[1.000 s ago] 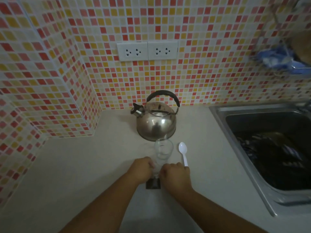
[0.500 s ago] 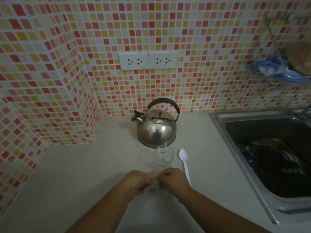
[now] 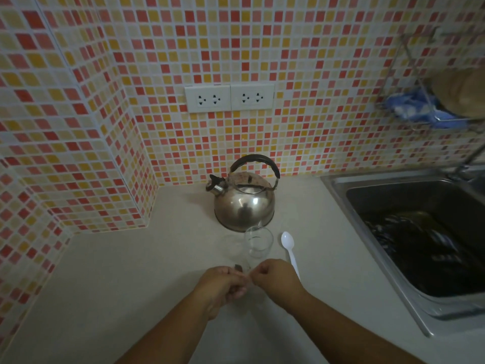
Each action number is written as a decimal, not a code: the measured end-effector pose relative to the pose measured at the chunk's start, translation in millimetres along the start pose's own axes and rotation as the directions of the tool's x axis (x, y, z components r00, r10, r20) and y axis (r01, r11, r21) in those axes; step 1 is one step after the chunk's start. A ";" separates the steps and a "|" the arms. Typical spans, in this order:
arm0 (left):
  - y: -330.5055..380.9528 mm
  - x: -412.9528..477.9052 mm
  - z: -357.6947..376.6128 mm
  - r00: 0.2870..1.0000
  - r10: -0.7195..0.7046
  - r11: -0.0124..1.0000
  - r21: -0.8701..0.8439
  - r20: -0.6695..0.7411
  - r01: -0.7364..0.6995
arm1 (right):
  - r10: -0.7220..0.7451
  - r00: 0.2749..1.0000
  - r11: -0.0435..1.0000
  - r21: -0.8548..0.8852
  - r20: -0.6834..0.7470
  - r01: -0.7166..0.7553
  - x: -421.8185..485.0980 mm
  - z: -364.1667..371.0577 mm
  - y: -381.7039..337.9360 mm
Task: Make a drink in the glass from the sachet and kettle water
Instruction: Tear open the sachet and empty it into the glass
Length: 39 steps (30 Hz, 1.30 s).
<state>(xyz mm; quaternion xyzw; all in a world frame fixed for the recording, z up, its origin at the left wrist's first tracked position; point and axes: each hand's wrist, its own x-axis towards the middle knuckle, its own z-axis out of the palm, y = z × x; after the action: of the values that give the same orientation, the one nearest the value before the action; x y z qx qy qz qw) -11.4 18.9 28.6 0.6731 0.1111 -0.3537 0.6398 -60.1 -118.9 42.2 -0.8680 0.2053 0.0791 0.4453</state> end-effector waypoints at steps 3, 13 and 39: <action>-7.0 1.2 2.1 0.969 0.169 0.972 0.193 -0.179 -0.133 | 0.006 1.000 0.970 -0.241 -0.023 -0.011 -3.3 4.3 -12.1; -3.0 -5.8 -26.7 0.780 0.513 0.404 0.701 0.358 -0.587 | 0.111 0.987 0.952 -0.296 0.119 -0.072 -5.6 -13.7 -43.1; 88.0 11.7 4.7 0.689 0.634 -0.157 0.930 0.352 -0.331 | -0.346 0.938 0.884 -0.332 0.011 0.330 68.2 -43.5 27.9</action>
<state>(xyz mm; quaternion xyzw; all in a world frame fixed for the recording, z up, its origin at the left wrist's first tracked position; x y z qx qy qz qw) 48.5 -2.7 90.6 0.9352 -0.3433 0.0194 0.0850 -12.3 -188.0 25.5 -0.9540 0.0456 0.0122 0.2960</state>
